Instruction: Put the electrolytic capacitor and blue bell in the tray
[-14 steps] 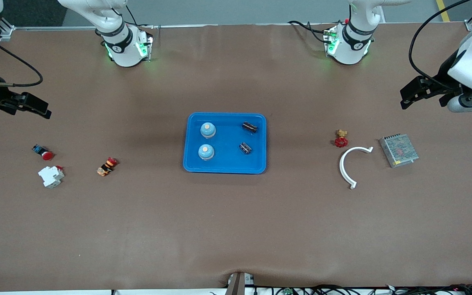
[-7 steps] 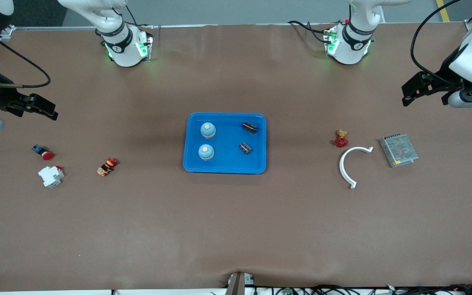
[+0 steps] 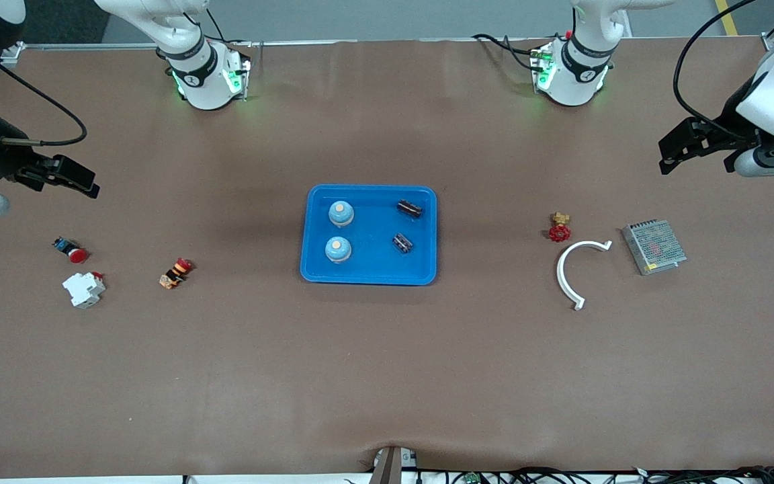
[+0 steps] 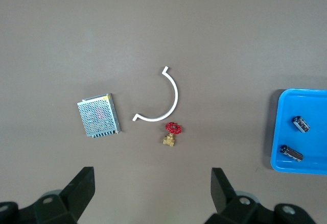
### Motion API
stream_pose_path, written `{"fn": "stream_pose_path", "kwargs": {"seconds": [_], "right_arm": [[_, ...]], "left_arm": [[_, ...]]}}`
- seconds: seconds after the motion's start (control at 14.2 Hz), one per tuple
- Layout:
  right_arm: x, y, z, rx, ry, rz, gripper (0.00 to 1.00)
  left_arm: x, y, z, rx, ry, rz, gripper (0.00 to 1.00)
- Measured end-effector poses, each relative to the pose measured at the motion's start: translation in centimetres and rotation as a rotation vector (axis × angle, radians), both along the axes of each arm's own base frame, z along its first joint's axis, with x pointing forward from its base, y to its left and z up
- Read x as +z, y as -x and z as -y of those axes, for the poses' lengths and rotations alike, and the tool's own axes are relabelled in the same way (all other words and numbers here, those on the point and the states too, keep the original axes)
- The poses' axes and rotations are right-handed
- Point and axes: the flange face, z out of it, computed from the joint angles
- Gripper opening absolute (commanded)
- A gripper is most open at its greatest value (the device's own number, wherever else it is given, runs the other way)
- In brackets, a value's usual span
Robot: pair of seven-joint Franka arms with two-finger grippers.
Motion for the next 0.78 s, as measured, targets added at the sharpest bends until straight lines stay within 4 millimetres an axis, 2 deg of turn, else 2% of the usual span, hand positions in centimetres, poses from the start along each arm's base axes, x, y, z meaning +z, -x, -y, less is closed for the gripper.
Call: {"fn": "stream_pose_path", "kwargs": {"seconds": [0.56,0.78], "right_arm": [[0.1,0.0,-0.2,0.003,-0.001,0.005,1.0],[1.3,0.2,-1.0,0.016,-0.001,0.025,1.0]], "left_arm": [[0.2,0.0,0.0,0.0,0.001,0.004,1.0],[0.3,0.0,0.0,0.0,0.001,0.005,1.0]]}}
